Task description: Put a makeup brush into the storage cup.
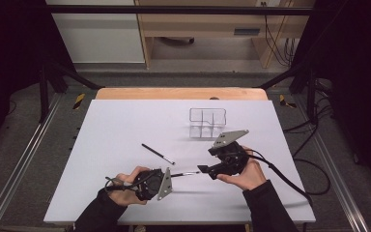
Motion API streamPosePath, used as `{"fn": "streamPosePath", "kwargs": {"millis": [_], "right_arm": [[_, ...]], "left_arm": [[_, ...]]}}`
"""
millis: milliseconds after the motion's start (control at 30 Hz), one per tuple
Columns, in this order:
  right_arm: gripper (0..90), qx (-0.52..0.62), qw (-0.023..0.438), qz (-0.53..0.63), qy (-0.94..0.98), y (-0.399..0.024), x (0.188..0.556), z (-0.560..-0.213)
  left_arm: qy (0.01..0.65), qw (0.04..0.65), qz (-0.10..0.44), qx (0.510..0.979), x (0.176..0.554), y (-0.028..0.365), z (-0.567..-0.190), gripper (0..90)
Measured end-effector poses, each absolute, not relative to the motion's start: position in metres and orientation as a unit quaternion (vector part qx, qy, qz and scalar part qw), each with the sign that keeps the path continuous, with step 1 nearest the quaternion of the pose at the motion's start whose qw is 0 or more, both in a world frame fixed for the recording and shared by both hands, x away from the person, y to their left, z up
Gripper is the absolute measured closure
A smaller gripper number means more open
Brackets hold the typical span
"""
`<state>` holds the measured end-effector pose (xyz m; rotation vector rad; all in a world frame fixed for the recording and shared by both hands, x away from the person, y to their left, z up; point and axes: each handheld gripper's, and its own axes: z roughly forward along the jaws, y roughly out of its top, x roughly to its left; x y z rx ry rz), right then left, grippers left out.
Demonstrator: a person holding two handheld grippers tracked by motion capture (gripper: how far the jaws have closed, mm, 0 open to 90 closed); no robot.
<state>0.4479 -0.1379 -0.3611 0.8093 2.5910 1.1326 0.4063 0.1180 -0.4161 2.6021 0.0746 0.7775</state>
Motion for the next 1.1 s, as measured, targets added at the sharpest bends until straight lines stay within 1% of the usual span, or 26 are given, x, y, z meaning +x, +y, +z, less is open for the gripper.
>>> {"fn": "streamPosePath", "kwargs": {"millis": [67,267,533,800,1100], "right_arm": [[27.6,0.282,0.107,0.398,0.866,-0.143,0.447,-0.363],[21.8,0.301,0.124,0.423,0.846,-0.151,0.444,-0.37],[13.7,0.313,0.135,0.442,0.83,-0.154,0.438,-0.379],[13.1,0.32,0.132,0.473,0.81,-0.156,0.436,-0.39],[12.5,0.325,0.127,0.481,0.804,-0.151,0.437,-0.395]], "left_arm": [[0.037,0.216,0.279,0.935,0.407,0.12,-0.417,82.9],[0.068,0.241,0.275,0.928,0.409,0.123,-0.419,82.9],[0.11,0.26,0.27,0.921,0.411,0.124,-0.421,82.9],[0.155,0.299,0.251,0.907,0.412,0.125,-0.419,82.9],[0.206,0.342,0.235,0.886,0.413,0.124,-0.421,82.9]]}}
